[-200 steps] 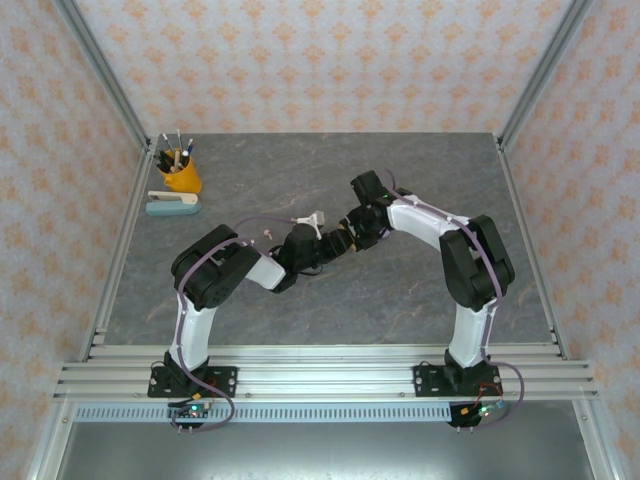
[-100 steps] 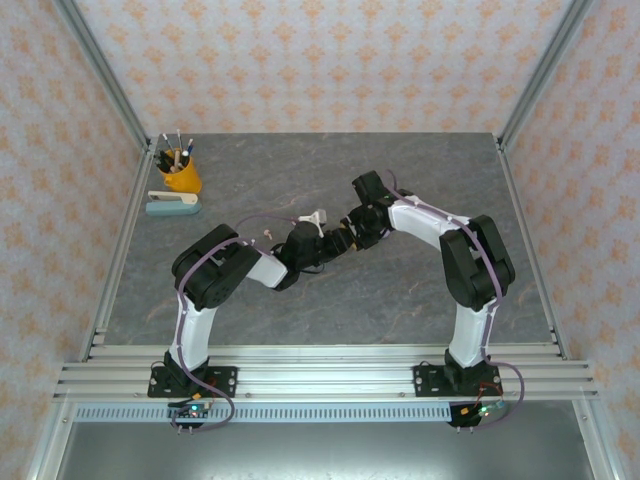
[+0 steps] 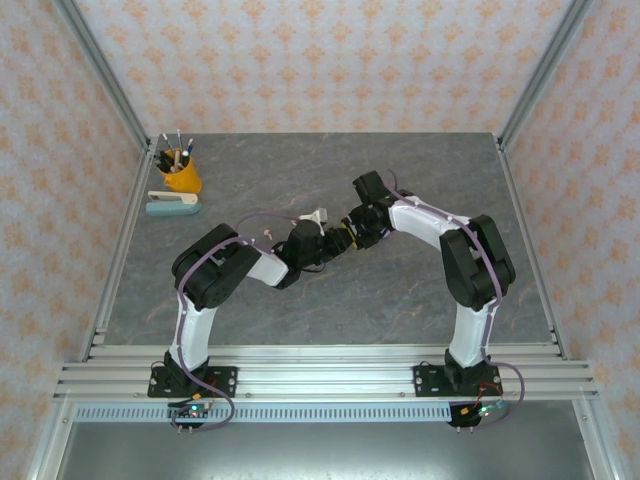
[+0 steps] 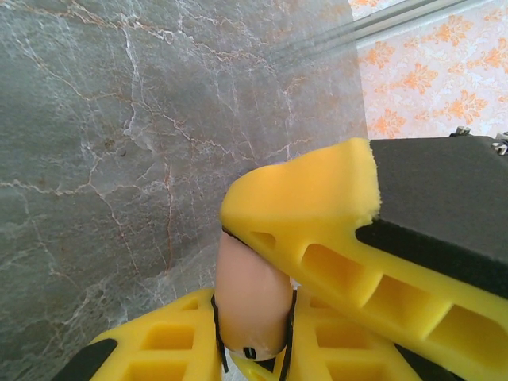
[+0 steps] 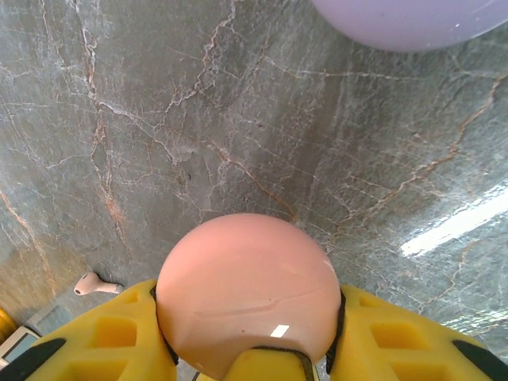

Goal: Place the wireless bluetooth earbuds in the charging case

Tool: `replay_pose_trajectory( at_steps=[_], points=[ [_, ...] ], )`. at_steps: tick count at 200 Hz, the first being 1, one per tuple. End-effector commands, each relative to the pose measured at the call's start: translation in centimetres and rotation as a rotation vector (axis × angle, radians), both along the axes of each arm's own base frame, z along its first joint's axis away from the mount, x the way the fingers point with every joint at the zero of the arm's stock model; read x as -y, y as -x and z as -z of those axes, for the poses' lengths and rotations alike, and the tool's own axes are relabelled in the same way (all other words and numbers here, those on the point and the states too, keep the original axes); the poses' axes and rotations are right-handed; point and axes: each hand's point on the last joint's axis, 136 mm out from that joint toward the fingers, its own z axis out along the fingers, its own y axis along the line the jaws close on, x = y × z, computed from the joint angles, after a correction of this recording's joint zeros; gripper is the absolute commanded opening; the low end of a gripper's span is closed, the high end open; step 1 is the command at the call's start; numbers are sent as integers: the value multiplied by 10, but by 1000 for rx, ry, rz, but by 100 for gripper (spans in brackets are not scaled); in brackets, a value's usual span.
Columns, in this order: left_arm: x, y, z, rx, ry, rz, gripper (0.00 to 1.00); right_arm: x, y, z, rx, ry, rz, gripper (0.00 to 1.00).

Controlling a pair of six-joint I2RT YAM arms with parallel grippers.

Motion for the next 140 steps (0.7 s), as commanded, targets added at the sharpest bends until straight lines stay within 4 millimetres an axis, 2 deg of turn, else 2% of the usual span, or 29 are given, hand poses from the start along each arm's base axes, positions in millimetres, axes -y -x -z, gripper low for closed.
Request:
replay_pose_trajectory(
  at_steps=[1,57,104,116,140],
  points=[
    [-4,-11,-8,43,3,-49,13,-8,23,-5,-58,-25,-38,39],
    [-11,-6,3,23,-14,-63,18,-6,27,2,-73,-17,-35,39],
    [-14,-4,10,5,-21,-70,17,-5,30,8,-83,-18,-40,40],
    [-15,-2,12,1,-24,-71,17,-5,30,7,-80,-18,-41,42],
    [-18,1,17,-13,-32,-72,17,-5,30,5,-73,-16,-51,53]
  ],
)
